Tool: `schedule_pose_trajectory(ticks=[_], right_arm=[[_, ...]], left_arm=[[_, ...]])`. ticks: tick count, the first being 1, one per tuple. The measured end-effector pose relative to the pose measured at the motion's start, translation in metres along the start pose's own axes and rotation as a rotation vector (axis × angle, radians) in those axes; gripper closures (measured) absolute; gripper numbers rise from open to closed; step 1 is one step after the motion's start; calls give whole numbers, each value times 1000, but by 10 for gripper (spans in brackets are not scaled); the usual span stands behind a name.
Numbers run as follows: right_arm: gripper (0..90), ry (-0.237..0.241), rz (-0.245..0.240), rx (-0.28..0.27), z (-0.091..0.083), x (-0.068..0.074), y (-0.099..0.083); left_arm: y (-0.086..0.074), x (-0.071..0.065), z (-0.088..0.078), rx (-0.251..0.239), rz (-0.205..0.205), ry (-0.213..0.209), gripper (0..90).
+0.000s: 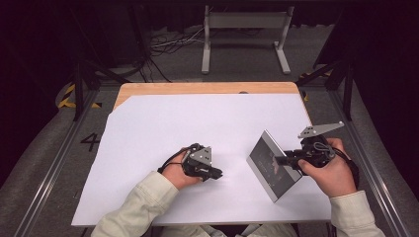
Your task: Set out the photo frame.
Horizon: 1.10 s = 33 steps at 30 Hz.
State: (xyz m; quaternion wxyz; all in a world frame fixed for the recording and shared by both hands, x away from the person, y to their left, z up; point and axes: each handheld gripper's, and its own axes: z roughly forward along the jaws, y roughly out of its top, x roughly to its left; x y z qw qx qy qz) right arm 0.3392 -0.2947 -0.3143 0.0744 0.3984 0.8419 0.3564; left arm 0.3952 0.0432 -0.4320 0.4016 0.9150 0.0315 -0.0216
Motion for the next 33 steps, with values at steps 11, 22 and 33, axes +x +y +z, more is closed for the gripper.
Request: schedule_pose_trajectory(ticks=[11,22,33], right_arm=[[842,13,-21,-10,-3,-1,4],[842,38,-92,-3,-4,-2,20],[843,82,-192,10,4,4,47]], left_arm=[[-3,2,-4,-5,-17,5,822],[-13,3,-15,-18,-58,37,794],[-30,1,-33,-30,-113,85,787]])
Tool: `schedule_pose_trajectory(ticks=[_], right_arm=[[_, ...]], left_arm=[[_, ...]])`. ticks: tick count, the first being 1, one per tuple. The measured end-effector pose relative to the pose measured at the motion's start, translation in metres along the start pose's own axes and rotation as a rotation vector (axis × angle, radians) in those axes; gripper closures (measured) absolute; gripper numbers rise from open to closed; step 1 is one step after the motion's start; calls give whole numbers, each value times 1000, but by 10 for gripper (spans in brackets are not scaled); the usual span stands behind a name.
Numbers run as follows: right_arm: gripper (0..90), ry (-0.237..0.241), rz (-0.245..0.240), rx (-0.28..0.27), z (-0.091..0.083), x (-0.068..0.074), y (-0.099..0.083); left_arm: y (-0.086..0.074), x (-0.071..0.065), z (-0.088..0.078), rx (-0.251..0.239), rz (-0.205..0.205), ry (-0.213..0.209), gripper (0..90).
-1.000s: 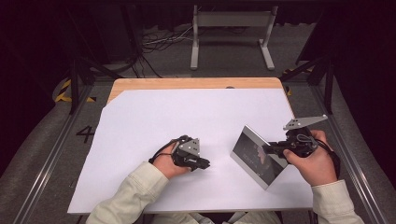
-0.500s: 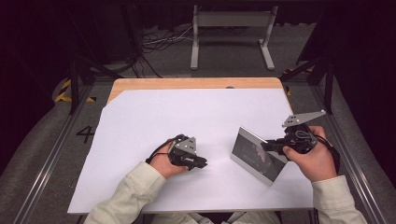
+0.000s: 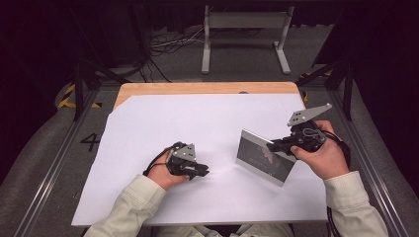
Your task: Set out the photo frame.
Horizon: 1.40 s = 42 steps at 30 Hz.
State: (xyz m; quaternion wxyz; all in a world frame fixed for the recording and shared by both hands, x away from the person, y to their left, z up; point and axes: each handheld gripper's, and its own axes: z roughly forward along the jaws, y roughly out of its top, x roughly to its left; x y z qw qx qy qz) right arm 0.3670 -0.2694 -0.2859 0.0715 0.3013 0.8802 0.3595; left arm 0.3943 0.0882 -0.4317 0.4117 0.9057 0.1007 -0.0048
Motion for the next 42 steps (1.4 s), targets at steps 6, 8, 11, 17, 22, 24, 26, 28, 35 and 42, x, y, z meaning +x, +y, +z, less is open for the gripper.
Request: schedule_pose_trajectory(ticks=[6,8,11,17,22,24,26,28,35,42], right_arm=[[843,34,-37,-5,7,-3,13],[843,46,-54,-6,9,-4,17],[843,59,-67,-9,12,-5,22],[843,75,-123,8,22,-5,37],[843,107,-156,14,32,-5,47],[843,121,-171,14,36,-6,51],[843,131,-183,16,40,-6,55],[843,137,-193,19,43,-6,57],[843,184,-239,15,53,-7,66],[843,220,-269,18,61,-10,74]], left_arm=[[-11,0,-12,-14,-43,33,773],[-14,0,-15,-14,-49,41,767],[-18,0,-19,-12,-63,56,759],[-30,0,-29,-10,-99,85,751],[-37,-1,-35,-7,-114,109,750],[-39,-2,-37,-4,-115,115,745],[-41,-2,-39,-5,-124,122,743],[-44,-2,-42,-7,-129,126,742],[-50,-1,-46,-12,-152,138,739],[-50,0,-46,-5,-154,140,739]])
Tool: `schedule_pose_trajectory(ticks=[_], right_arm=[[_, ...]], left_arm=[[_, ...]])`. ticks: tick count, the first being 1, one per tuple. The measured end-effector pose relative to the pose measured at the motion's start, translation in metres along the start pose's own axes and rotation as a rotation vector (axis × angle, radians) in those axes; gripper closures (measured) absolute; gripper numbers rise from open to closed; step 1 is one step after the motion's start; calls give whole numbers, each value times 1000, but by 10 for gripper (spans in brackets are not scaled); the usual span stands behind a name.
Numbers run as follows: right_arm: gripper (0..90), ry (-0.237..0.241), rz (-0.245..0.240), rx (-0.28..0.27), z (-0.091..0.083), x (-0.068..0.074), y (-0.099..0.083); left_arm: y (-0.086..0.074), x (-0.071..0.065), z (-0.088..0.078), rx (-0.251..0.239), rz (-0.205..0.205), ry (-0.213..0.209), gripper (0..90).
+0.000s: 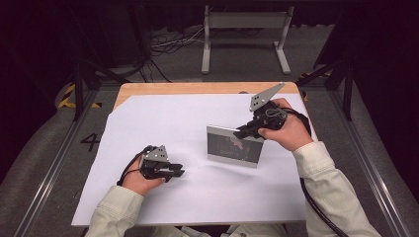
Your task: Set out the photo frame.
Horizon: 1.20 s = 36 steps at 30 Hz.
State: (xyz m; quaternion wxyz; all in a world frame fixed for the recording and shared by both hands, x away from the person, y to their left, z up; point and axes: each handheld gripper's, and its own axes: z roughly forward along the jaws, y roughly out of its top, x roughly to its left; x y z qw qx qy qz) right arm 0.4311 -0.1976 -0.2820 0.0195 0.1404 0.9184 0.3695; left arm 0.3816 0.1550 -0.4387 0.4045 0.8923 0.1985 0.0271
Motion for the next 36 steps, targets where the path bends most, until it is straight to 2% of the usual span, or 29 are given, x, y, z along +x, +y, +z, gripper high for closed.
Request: schedule_pose_trajectory(ticks=[10,14,18,27,36], right_arm=[[843,53,-43,10,10,-4,6],[843,94,-69,15,15,-6,9],[843,98,-87,22,18,-6,11],[843,143,-98,33,26,-12,11],[842,155,-115,81,31,-19,8]], left_arm=[[-1,1,-1,-2,-5,0,738],[-1,1,0,1,-5,-1,738],[-1,1,1,3,-6,-3,738],[-1,1,2,6,-6,-5,738],[-1,2,2,6,-5,-6,738]])
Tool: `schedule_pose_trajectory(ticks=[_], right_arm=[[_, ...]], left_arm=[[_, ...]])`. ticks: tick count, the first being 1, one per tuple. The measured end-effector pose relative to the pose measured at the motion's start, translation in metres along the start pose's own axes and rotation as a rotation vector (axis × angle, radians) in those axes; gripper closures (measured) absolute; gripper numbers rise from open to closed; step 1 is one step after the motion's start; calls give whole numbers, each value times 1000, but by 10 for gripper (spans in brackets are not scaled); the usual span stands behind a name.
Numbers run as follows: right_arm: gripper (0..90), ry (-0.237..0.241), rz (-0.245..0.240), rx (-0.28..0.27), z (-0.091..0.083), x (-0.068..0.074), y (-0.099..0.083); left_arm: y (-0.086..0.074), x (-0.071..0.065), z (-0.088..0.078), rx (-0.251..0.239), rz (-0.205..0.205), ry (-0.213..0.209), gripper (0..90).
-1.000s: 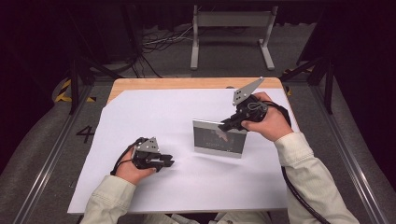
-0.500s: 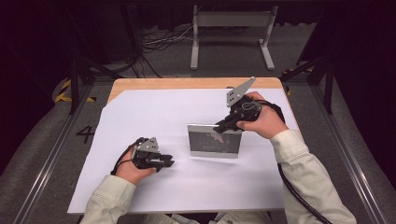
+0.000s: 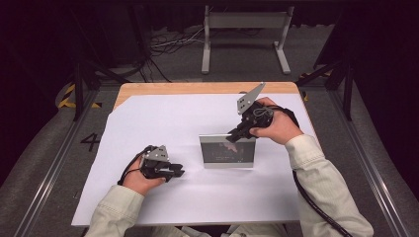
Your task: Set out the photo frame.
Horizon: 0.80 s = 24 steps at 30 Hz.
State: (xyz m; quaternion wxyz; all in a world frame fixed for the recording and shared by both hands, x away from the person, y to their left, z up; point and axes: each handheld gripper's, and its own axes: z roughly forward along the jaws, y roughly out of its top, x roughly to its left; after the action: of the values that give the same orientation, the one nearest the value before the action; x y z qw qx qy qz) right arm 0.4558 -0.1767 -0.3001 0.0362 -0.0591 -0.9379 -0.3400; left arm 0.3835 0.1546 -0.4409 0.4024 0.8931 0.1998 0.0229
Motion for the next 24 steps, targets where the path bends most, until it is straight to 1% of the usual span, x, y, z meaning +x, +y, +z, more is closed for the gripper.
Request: schedule_pose_trajectory(ticks=[3,7,10,12,13,14,15,20,22,24], right_arm=[[840,5,-8,5,0,-3,-1],[840,9,6,9,-1,-6,-6],[829,4,0,13,-2,-7,-11],[812,-15,-8,18,-2,-9,-13],[812,-15,-8,18,-2,-9,-13],[802,-31,-20,14,-2,-10,-14],[797,-44,-17,14,-2,-10,-14],[770,-77,-19,-3,-3,-9,-15],[715,-88,-23,-25,-7,-9,-16],[625,-97,-27,-27,-9,-8,-17]], left_arm=[[0,0,0,0,1,-1,737],[0,0,0,-2,-1,-3,737],[1,0,1,0,2,-3,736],[1,0,2,2,-2,-6,734],[1,0,2,2,-2,-6,733],[1,0,2,2,0,-6,733],[1,0,2,1,3,-6,733],[1,0,2,-5,-3,-3,724],[1,0,2,-6,-2,-4,721],[1,0,2,-5,-1,-2,715]])
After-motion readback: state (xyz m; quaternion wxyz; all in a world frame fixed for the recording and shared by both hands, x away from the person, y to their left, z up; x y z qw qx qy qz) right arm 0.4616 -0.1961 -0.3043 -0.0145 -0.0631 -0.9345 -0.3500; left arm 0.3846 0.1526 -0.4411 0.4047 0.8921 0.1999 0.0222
